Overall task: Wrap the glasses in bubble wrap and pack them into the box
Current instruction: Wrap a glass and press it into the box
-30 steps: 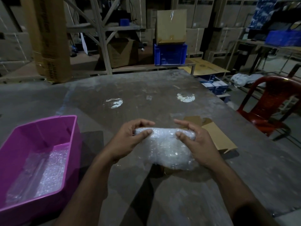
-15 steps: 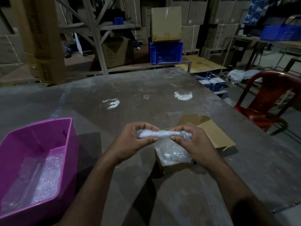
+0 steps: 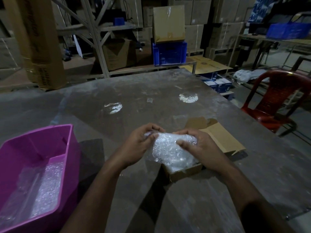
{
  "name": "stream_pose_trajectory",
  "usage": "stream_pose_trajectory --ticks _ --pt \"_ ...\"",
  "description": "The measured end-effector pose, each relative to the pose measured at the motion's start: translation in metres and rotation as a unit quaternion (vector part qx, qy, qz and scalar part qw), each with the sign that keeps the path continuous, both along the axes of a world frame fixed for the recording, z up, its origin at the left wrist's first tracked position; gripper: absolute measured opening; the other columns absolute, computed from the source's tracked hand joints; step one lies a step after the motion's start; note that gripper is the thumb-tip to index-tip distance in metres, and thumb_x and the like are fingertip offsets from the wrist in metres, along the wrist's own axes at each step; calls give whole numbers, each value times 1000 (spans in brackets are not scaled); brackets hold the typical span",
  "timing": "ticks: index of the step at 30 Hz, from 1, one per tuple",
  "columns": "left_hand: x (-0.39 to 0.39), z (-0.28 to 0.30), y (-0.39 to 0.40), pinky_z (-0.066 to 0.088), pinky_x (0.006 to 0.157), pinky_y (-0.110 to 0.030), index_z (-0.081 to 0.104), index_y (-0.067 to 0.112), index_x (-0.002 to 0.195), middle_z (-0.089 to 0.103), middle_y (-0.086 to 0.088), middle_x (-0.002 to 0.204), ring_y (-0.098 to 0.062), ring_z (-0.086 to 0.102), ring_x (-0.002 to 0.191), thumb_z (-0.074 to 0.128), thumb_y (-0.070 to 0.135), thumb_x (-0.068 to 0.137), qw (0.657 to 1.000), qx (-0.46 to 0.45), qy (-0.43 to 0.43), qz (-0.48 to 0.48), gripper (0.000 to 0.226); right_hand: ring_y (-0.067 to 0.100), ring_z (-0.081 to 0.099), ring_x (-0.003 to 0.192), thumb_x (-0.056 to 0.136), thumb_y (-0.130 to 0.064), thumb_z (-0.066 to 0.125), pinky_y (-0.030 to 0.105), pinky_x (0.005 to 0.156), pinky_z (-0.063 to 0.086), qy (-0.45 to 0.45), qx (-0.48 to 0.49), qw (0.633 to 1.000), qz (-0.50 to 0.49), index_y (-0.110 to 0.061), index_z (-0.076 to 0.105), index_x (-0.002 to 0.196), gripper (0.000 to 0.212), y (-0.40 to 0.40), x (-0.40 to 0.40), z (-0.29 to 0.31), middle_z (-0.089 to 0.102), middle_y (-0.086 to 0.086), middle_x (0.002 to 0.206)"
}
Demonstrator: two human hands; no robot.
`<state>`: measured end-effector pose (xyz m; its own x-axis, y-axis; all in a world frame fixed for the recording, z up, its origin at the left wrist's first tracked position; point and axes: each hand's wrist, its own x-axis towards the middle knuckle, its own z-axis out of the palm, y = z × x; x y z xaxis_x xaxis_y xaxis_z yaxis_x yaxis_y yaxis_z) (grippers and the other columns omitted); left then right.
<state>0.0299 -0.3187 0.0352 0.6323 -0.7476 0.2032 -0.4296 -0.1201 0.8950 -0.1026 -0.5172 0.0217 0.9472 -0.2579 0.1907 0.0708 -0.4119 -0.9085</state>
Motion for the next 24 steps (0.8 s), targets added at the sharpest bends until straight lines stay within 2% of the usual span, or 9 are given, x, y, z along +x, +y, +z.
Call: stream_pose_trajectory --ticks 4,7,10,13,15,17,19,21,24 --pt "-3 1 -2 50 76 -24 74 11 113 75 -7 105 -10 62 85 53 7 104 999 -3 44 -26 23 13 72 82 80 -25 85 37 71 59 2 -14 1000 -25 -23 73 94 19 -1 1 -4 74 -2 90" --pt "-5 -1 -3 53 78 -29 74 11 111 75 -11 105 -14 67 87 75 11 90 996 -2 67 -51 21 13 62 77 83 -22 81 35 68 49 -8 -52 997 -50 -22 73 86 8 -6 4 -9 62 -1 86" --pt "-3 -6 -7 52 76 -35 75 9 103 76 -17 99 -19 67 82 86 7 79 997 -1 66 -37 26 7 50 96 87 -32 76 29 81 47 -13 -213 975 -69 -27 75 98 12 -11 6 -12 50 -10 97" --pt "2 -9 -11 50 71 -31 76 14 93 77 -8 90 -13 66 75 86 21 81 999 7 32 7 17 6 43 100 90 -38 71 28 82 44 -9 -293 953 -80 -30 65 129 40 -8 4 -7 46 -13 103" --pt "7 -10 -15 52 77 -33 75 21 89 74 -2 93 -11 69 82 86 35 80 999 22 -6 42 20 6 44 108 85 -40 77 25 88 41 -27 -313 945 -89 -31 56 141 60 -7 2 -1 52 -11 114" --pt "8 -7 -20 52 86 -31 74 27 84 68 5 99 -9 66 93 82 50 78 997 37 -55 49 25 4 48 112 82 -38 81 25 91 42 -53 -312 944 -89 -31 56 139 62 -9 2 3 59 -12 119" --pt "7 -4 -25 51 84 -31 74 26 82 67 4 97 -11 65 91 79 58 76 996 50 -56 39 33 1 52 108 86 -35 78 27 91 46 -54 -314 944 -83 -32 62 131 48 -14 4 3 64 -14 118" --pt "5 1 -30 52 76 -33 77 18 87 73 -6 92 -17 68 82 79 44 83 999 40 -3 -3 26 5 57 104 92 -30 70 31 88 49 -42 -321 943 -75 -29 65 127 35 -20 7 2 68 -10 114" --pt "5 3 -35 56 70 -24 72 14 114 74 -10 94 -12 71 80 74 23 92 995 12 98 -31 23 15 59 106 100 -25 58 34 85 48 -10 -343 936 -74 -28 62 131 32 -31 8 0 66 -5 115"
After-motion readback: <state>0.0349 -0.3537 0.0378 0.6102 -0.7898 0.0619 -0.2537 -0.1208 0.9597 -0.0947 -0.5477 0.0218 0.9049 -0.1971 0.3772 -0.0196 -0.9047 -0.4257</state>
